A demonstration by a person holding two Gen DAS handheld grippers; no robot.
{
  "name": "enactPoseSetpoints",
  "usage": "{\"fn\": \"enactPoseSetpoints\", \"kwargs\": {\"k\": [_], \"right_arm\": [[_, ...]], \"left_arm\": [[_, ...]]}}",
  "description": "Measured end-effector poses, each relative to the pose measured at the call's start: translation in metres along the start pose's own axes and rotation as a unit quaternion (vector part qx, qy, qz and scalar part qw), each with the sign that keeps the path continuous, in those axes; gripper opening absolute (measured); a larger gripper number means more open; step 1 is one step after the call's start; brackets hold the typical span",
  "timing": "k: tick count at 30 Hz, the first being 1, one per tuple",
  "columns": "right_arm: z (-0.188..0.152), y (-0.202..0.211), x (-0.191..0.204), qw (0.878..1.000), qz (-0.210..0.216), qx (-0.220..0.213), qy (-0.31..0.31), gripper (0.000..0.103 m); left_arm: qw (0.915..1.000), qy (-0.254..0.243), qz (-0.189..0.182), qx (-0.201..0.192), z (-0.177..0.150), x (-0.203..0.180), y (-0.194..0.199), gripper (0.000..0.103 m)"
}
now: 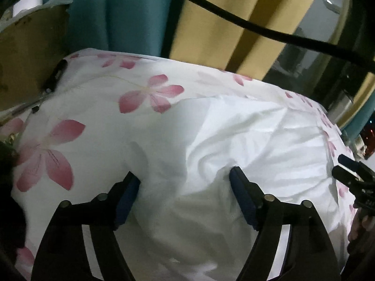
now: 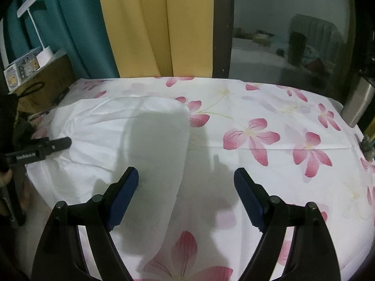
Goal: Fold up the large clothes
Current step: 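Push the shirt bundle flat with both open tools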
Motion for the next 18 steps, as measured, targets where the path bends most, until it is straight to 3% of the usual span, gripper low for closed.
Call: {"fn": "enactPoseSetpoints", "kwargs": {"k": [3,9,18], "right_arm": [[0.006,-0.003,0.001,1.000,0.002,-0.002,0.002,0.083],[0.020,-0.003,0.003,1.000,0.007,-0.014,0.011,0.083],[0.017,-0.025,0.000,1.000,0.017,-0.001,-0.002,0.083]], "left_arm": [[0.9998,0.017,-0.005,0.006,0.004,0.005,0.000,0.081],[0.9949,0.039,-0.085,0.037,0.001,-0.016,-0.004,0.083],[0.9907,0.019,-0.121,0.060,-0.005,-0.043,-0.010,0.089]]}}
Point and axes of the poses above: each gripper's, at about its wrist camera, not at the fingertips, and y roughly against the way its jaws point, x to its left, z to its top, the point moved 10 cm from there along -y, roughly the way its jaws point, and after that the axes turned 12 degrees about y, right-handed, at the moved point
